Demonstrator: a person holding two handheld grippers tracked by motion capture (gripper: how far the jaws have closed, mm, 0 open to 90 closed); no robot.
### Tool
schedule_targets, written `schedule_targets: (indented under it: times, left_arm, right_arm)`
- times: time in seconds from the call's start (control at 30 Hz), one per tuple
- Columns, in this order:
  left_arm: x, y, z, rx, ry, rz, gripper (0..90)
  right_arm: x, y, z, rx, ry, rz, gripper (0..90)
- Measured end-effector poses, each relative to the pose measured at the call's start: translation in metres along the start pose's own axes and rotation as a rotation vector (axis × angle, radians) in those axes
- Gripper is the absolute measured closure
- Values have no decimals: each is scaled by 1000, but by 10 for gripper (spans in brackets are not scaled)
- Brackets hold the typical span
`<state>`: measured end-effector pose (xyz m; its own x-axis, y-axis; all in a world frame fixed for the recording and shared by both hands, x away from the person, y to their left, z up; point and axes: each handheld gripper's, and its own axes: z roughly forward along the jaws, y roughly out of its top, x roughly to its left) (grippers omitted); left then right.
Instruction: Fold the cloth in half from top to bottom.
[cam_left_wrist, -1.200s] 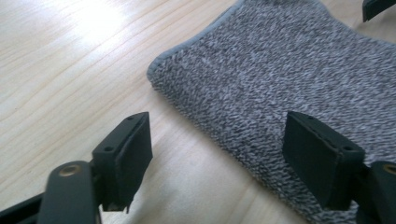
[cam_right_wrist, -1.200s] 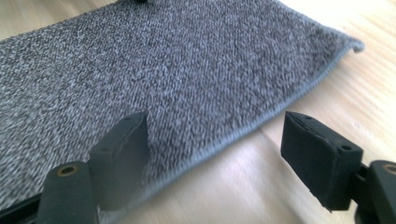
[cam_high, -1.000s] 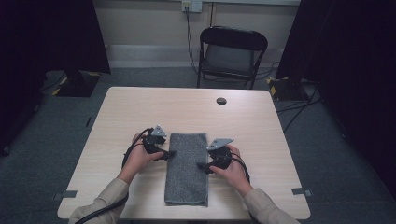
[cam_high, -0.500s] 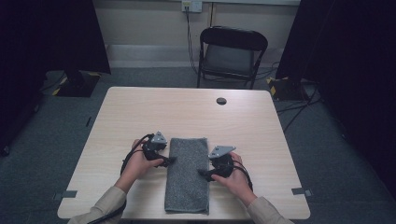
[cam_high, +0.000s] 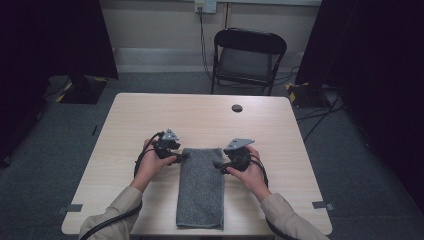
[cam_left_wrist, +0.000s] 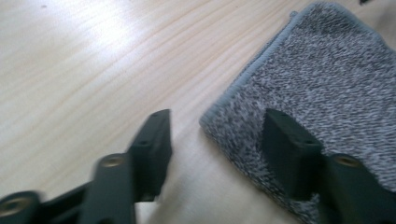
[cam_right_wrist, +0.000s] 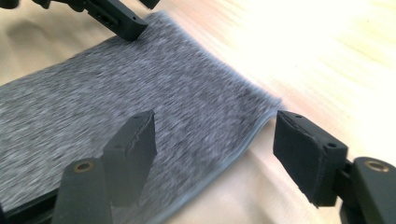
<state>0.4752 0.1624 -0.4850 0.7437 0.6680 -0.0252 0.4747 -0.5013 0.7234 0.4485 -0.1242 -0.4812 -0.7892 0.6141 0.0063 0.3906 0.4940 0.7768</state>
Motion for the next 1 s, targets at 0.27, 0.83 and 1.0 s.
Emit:
schedule_targets:
  times: [0.27, 0.83, 1.0]
  left_arm:
    - [2, -3, 6, 16, -25, 3, 549]
    - [10, 0, 8, 16, 18, -95, 505]
    - [8, 4, 9, 41, 22, -55, 601]
  right_arm:
    - [-19, 13, 22, 22, -47, 11, 447]
    - [-19, 2, 29, 30, -51, 61, 595]
    - [-18, 1, 29, 18, -46, 79, 686]
